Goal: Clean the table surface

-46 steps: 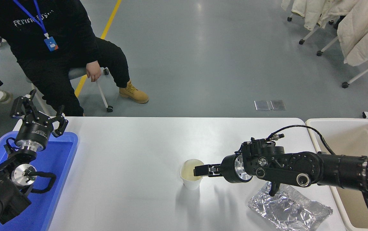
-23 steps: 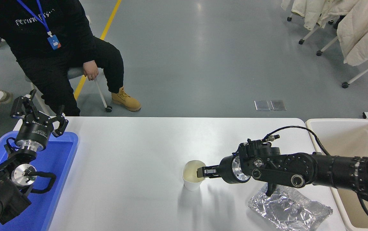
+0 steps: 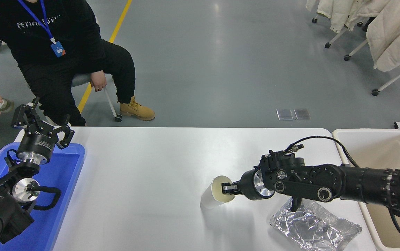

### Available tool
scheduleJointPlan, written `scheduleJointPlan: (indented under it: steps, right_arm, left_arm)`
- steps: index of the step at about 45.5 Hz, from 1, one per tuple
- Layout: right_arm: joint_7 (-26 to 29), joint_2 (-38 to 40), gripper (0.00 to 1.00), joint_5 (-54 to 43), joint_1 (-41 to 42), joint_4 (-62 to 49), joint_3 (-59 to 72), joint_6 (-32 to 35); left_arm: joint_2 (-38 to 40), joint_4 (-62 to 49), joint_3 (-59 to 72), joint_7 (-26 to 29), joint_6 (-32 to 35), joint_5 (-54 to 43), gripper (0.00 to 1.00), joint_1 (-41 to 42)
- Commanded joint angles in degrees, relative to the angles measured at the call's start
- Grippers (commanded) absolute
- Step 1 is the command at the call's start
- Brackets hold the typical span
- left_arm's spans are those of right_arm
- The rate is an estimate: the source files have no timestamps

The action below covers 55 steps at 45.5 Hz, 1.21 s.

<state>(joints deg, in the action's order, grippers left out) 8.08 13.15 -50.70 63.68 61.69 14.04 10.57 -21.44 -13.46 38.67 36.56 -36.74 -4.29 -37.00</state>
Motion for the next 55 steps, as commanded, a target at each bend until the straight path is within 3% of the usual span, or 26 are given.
scheduleJointPlan:
  steps: [1,16,31,42,55]
  right_arm:
    - [0.09,4.06,0.0,2.1,1.79,2.55,-0.24,0.76]
    - [0.09,28.32,0.0,5.09,17.26,19.69,-0.42,9.81]
    - [0.09,49.05,0.0,5.09,30.52,22.34,-0.5,29.57]
    - [0.09,56.89,0.0,4.56,36.69,21.9,-0.42,38.73]
    - [0.09,57.51,0.0,3.51,33.27,14.52,0.64,34.79]
  left_arm:
    - [0.0,-0.07,0.0,0.0,0.0,-0.02,1.0,0.0]
    - [0.0,0.02,0.0,0.0,0.0,-0.02,1.0,0.09]
    - [0.0,0.02,0.0,0.0,0.0,-0.02,1.0,0.0]
    - [0.0,0.02,0.0,0.0,0.0,-0.02,1.0,0.0]
    - [0.0,0.02,0.0,0.0,0.0,-0.02,1.0,0.09]
